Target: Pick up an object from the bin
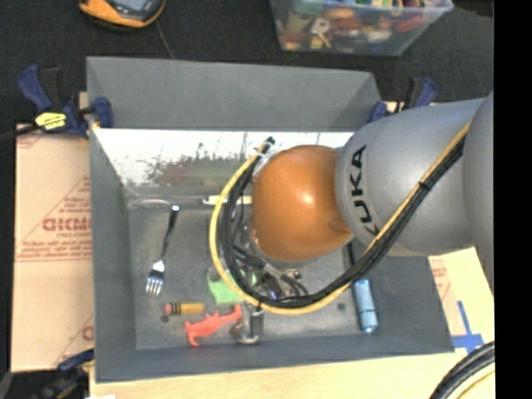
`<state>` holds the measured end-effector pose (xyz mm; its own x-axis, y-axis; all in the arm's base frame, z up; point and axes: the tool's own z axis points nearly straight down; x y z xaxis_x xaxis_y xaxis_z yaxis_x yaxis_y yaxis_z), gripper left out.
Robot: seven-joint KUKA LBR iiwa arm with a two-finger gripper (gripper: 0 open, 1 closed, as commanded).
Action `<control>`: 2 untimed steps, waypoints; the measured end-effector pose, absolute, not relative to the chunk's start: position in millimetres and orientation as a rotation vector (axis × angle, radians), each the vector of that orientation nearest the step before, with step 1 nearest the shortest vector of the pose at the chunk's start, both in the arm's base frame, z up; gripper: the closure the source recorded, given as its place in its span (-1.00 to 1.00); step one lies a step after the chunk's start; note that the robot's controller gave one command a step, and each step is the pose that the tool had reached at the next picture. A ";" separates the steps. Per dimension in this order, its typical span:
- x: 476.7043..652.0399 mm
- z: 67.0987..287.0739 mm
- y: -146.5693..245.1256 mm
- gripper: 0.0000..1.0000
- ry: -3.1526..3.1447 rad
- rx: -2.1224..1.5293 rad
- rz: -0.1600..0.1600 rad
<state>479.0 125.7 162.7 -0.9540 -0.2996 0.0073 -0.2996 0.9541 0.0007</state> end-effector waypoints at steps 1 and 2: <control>528.6 151.8 131.1 -1.00 -3.099 0.620 -0.003; 518.8 108.3 94.1 -1.00 -3.108 0.558 -0.003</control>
Offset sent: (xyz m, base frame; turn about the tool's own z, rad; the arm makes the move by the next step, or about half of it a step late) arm 0.0218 -0.0055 -0.0355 0.0361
